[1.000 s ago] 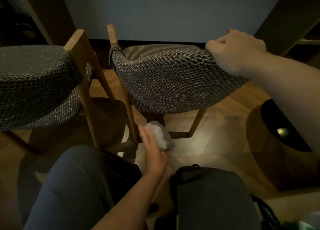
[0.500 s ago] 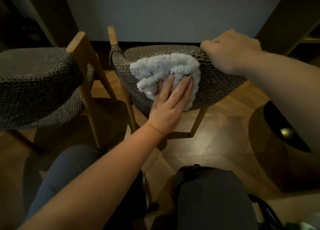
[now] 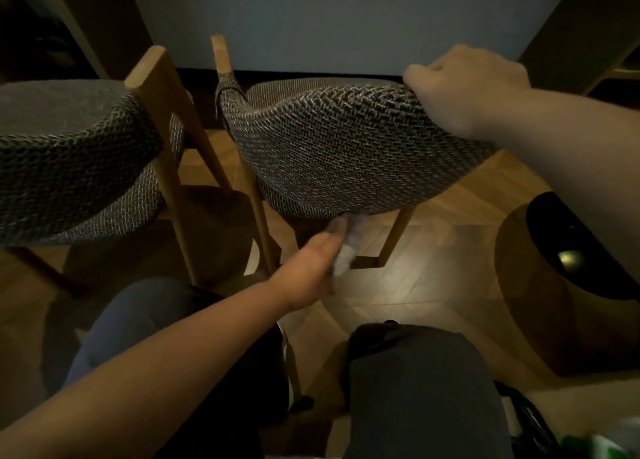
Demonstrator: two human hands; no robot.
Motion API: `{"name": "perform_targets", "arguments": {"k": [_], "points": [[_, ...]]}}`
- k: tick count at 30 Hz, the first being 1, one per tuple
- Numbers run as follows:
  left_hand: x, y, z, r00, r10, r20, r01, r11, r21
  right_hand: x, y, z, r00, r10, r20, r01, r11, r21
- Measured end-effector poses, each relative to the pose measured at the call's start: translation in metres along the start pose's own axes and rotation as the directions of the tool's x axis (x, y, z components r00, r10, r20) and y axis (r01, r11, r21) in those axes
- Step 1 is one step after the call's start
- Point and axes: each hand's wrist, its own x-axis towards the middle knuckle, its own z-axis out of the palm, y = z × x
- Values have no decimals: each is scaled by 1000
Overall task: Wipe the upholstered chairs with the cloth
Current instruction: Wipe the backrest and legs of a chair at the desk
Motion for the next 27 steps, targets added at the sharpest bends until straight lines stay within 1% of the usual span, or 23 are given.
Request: {"name": "perform_targets", "arguments": {"k": [1,2,3,4,5,6,7,9,10,12,13,14,15,16,18,19,20,21,22,23,25,26,27], "points": [[-1,20,-9,988,112,-110,-114,993,-12,-1,0,-1,1000,3,0,-3,1000,3],[-3,40,-20,938,239,-253,-245,969,7,-2,-1,-1,1000,11,3,-11,1000,6],[-7,59,-32,848,366,-382,-365,928,80,-2,-1,-2,1000,22,6,-22,1000,9],[-12,72,-43,742,497,-451,-464,865,191,-3,-1,-2,999,31,9,-31,999,11],[-16,84,-59,653,591,-474,-518,805,291,-2,-2,-3,999,36,18,-36,999,9],[-19,93,-73,598,643,-477,-540,764,352,-3,-3,-4,999,40,27,-40,999,3],[-21,101,-85,568,669,-479,-539,742,398,-2,-4,-5,998,41,40,-41,999,-5],[-21,106,-99,535,727,-430,-537,686,491,-1,-6,-7,997,34,74,-32,999,-24],[-20,107,-102,518,781,-348,-549,616,565,-1,-7,-9,996,21,88,-18,999,-31],[-9,101,-106,489,869,-83,-617,411,671,-2,-6,-9,995,14,100,-14,1000,-1],[2,95,-108,483,874,51,-640,313,701,-2,-5,-9,995,12,97,-14,1000,23],[15,88,-111,503,852,146,-638,253,727,-1,-4,-8,996,12,93,-16,999,39],[31,80,-114,548,811,205,-620,230,750,0,-3,-8,996,10,86,-14,999,41],[46,72,-115,587,774,236,-596,216,774,1,-2,-7,997,8,81,-11,999,35],[67,60,-107,634,724,271,-550,176,816,3,-1,-5,998,-9,66,6,999,32],[71,58,-98,659,693,293,-546,173,820,3,0,-4,998,-17,57,15,1000,24],[72,55,-87,705,633,319,-557,215,802,3,0,-4,998,-35,49,34,999,14],[71,50,-75,764,548,340,-555,292,779,4,1,-2,998,-55,42,54,998,10],[71,45,-63,806,460,371,-551,357,754,4,2,0,997,-67,33,67,998,10],[71,40,-53,818,434,379,-551,396,735,4,2,0,998,-67,23,66,998,23],[72,28,-31,815,384,433,-562,345,752,4,2,0,999,-47,22,45,997,60],[71,24,-22,835,269,479,-548,341,764,3,1,-1,998,-52,31,50,997,58],[69,20,-14,845,112,524,-523,378,763,3,1,-2,997,-62,42,61,998,24]]}}
